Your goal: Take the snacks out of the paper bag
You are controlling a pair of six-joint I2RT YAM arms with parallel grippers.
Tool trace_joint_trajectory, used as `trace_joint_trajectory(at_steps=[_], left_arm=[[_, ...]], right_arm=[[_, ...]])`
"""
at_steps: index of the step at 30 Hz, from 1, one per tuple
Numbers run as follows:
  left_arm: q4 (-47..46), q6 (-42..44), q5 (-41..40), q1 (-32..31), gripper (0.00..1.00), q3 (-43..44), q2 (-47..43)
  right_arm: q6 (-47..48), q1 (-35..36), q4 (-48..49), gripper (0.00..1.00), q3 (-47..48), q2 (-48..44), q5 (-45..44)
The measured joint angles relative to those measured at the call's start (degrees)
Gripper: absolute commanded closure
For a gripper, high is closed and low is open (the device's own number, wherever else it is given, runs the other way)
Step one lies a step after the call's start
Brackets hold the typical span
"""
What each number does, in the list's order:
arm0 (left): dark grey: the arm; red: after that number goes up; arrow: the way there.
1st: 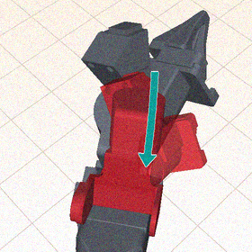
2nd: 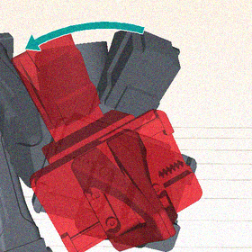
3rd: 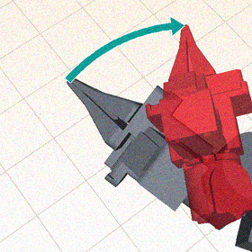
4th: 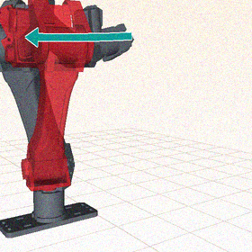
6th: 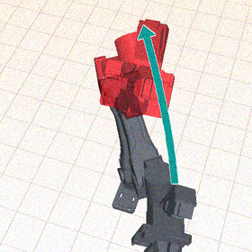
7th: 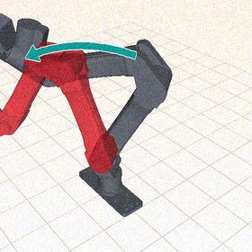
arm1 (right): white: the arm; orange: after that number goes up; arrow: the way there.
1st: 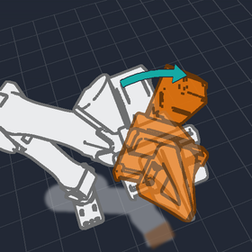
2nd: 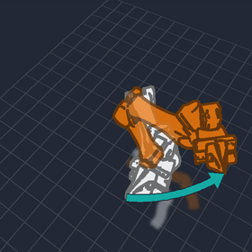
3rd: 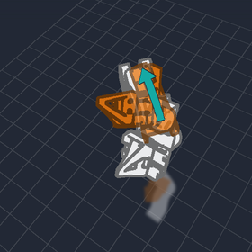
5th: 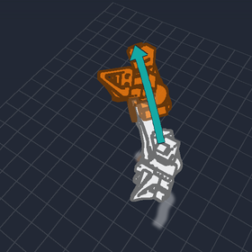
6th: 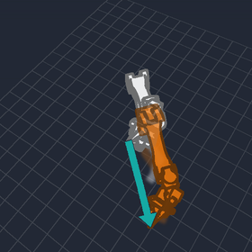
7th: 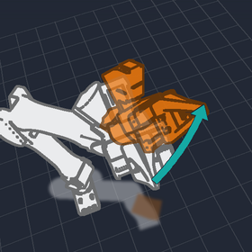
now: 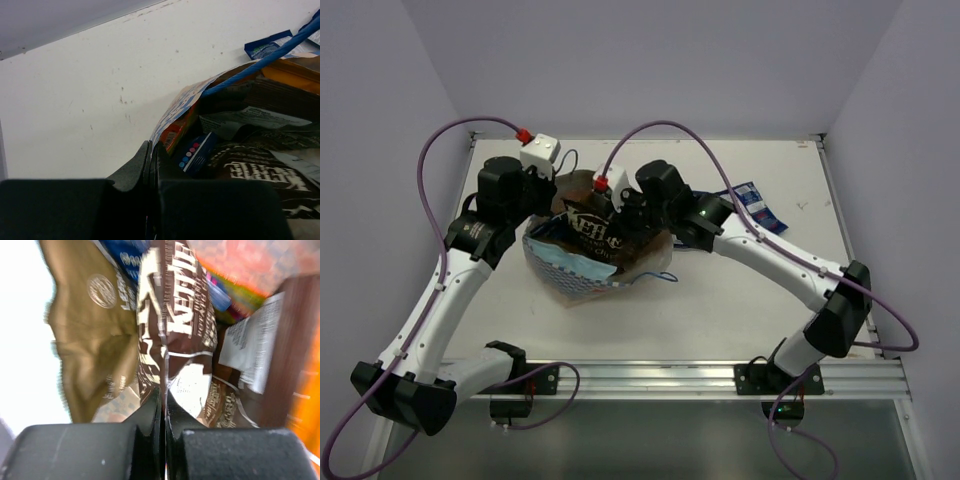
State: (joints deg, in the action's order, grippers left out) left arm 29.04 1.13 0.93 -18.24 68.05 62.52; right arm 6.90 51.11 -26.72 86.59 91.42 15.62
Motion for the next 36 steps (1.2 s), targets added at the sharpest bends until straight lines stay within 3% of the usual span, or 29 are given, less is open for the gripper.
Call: trace_joint_trajectory(at_steps=[9,14,28,32,36], left_arm=[[2.12,-0.04,-5.44,-0.22,1.00,0.02,0.00],[4.26,-0.24,-9.44,-0.26,1.00,0.37,0.00],[6.82,-1.60,-14.38,-0.28,1.00,1.07,-0.07],[6.82,-1.57,-13.88,-0.28,1.00,1.07,-0.07],[6.84,-1.57,-13.22,-0.28,1.00,1.07,-0.07]], right_arm=[[-3.58,0.04,-5.84,1.00,14.60,-10.05,1.36],[-6.43,-0.83,-4.35,1.00,17.20,-17.31,-1.38],[-22.34,-30.60,3.23,1.00,16.81,-20.74,-1.07],[-26.64,-38.49,7.74,1.00,14.47,-15.65,2.10],[-29.94,-41.07,13.07,1.00,14.56,-4.35,7.78]])
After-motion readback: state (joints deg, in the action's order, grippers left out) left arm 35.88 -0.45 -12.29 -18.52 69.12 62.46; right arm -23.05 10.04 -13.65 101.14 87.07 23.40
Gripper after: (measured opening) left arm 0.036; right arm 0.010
